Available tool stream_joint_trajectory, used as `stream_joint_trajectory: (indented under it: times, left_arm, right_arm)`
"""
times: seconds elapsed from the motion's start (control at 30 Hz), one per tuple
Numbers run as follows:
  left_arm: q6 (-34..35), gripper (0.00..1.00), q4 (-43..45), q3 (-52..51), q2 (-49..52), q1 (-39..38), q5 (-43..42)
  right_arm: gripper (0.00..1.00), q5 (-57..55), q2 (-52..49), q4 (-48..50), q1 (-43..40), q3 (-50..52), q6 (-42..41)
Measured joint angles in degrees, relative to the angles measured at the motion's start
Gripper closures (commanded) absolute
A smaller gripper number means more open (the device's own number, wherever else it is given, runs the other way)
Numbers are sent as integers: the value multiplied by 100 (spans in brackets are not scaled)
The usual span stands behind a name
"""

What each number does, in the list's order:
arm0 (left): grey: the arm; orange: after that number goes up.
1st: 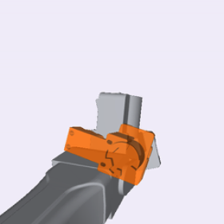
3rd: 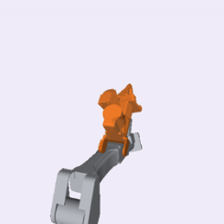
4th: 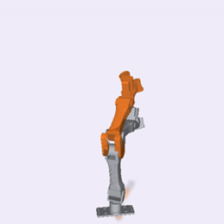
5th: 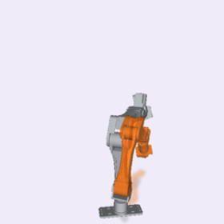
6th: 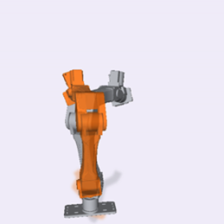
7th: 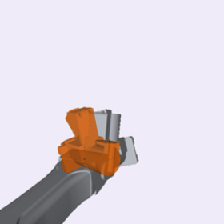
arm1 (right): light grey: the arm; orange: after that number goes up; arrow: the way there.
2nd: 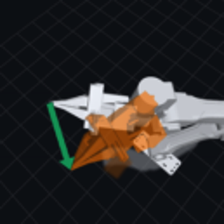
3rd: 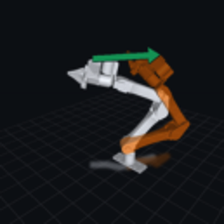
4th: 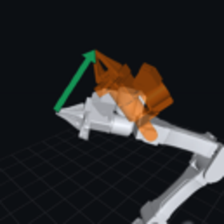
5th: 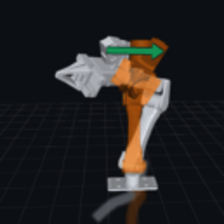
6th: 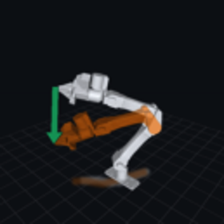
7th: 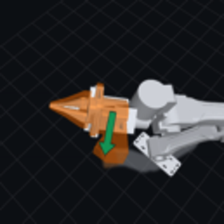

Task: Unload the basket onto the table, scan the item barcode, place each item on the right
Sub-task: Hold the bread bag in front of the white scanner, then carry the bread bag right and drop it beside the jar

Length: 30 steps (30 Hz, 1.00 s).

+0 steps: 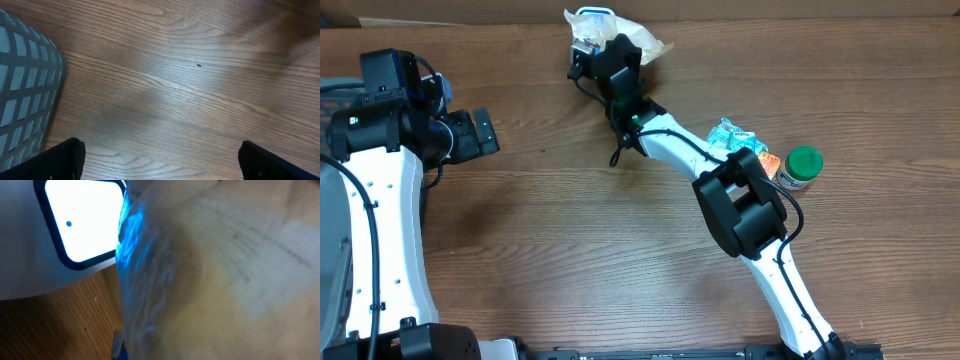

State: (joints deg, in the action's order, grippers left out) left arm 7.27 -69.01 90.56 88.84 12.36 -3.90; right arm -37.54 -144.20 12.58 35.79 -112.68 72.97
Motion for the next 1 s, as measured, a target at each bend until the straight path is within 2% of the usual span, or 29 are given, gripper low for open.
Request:
stream_joint_trajectory:
  times: [0.17,0.33,0.47,0.6,0.83,1.0]
  left_arm:
    - [0,0,0,0,0,0,0]
    - [0,0,2,0,0,0,2]
    - [0,0,2,0,0,0,2]
    - [0,0,0,0,0,0,0]
    - [0,0,0,0,0,0,-2]
    - [0,0,0,0,0,0,0]
  right_arm:
    - [96,-76,37,-302,35,0,-505]
    - [96,-98,409,-1357,59,11,-1191]
    - [96,-9,1115,-2371,101,20,-2017]
    - [96,459,2059,-3685,146,20,-3305]
    - [96,1950,3576,-5960,101,9,-6188]
    - [96,3161,3954,-7425,-179,-4,-7263]
